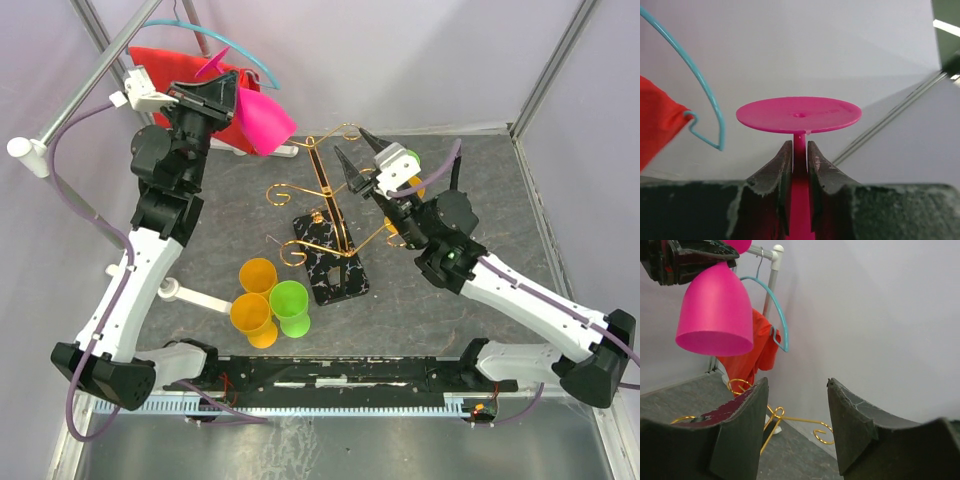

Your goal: Place the wine glass upside down on the wine glass rack

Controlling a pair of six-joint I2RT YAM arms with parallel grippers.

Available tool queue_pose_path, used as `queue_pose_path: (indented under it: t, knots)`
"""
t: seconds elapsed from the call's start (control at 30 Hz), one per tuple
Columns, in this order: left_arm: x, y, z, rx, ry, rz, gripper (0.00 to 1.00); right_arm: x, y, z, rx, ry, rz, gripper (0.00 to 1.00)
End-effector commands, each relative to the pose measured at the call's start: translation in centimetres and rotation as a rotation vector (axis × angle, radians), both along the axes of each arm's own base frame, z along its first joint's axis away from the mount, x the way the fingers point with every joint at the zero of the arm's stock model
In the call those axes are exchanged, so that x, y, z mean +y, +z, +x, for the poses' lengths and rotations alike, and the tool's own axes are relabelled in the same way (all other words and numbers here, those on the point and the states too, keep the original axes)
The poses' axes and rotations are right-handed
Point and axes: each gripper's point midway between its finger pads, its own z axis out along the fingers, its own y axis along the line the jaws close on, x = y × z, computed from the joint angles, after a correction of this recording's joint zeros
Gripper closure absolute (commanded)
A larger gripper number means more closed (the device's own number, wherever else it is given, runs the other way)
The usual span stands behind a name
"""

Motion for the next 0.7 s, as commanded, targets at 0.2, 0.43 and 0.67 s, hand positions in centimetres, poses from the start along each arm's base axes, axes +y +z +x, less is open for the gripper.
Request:
queue_pose_path:
  t: [0.2,0.43,0.67]
  knots:
    - [2.8,-3.6,-1.5,-0.123,0.253,0.796,0.97,-2.6,-3.3,0.7,0.084,-0.132,-0.076,0.41]
    - [3.1,-8.2,-1.0,-0.063,0.231,1.041,0.97,-2.8,-4.7,0.9,0.111,-0.147,-0.099,0.41]
    - [4.0,-11.2,0.4,-0.061,0.197,1.058,0.97,-3.3,-5.7,0.8,0.139,-0.162,-0.108,0.42]
